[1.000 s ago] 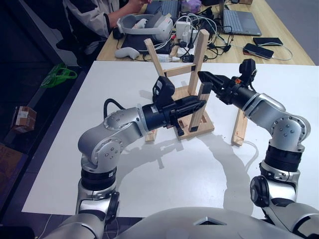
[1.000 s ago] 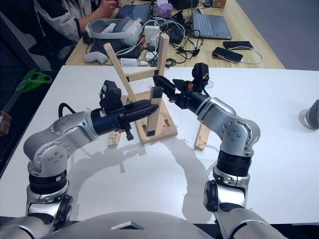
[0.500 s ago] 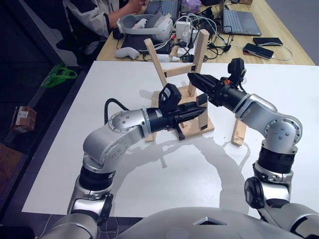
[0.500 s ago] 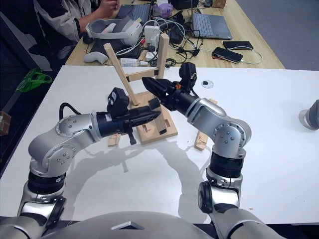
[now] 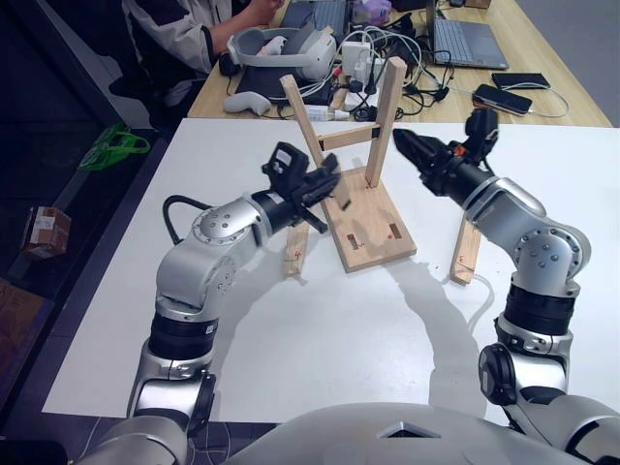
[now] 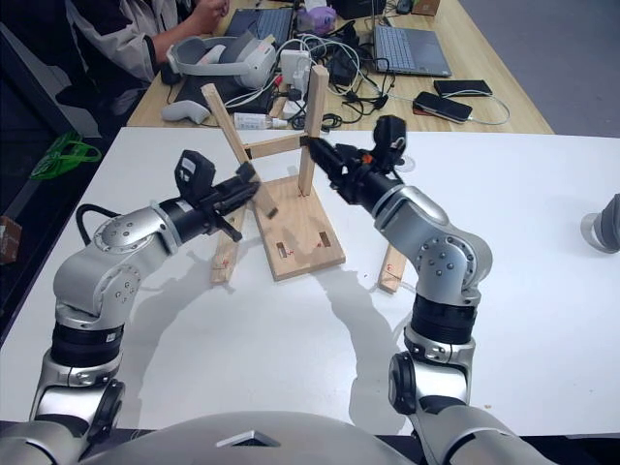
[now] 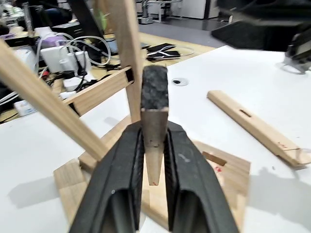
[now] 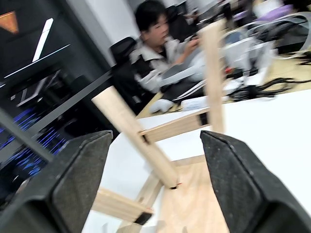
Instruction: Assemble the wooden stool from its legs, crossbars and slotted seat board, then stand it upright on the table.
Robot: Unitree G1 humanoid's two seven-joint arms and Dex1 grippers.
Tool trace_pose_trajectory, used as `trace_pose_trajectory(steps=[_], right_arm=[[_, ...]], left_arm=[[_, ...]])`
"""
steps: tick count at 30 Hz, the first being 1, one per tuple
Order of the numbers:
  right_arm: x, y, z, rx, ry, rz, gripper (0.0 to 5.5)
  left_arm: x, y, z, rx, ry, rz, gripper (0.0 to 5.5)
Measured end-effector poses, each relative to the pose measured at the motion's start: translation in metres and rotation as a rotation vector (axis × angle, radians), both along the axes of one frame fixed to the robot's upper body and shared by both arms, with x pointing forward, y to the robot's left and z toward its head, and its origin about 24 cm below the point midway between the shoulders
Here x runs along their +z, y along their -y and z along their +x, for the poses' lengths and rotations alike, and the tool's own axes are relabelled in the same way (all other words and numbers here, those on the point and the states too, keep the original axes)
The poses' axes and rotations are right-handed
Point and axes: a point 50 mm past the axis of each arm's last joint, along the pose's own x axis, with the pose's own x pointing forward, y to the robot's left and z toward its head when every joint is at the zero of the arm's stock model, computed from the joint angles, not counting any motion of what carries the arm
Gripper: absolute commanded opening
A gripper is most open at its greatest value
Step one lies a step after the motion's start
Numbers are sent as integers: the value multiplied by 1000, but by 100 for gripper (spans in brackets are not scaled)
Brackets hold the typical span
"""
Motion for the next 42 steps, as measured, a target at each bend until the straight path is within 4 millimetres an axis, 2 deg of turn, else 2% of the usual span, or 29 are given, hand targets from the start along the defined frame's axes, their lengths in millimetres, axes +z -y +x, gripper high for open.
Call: trace_pose_trajectory(steps=[5, 13, 24, 42], right_arm=[[-4, 7, 4, -77, -6, 1, 342], [-11, 9, 3, -94, -27, -7, 342], [-14, 10, 2, -103, -34, -26, 342], [-17, 11, 2, -108, -40, -54, 342]], left_arm=[[-22, -14, 10, 194, -70, 64, 40], [-24, -20, 15, 344, -91, 55, 40], [-15, -22, -1, 431, -181, 39, 40], [-22, -19, -17, 421, -219, 63, 40]])
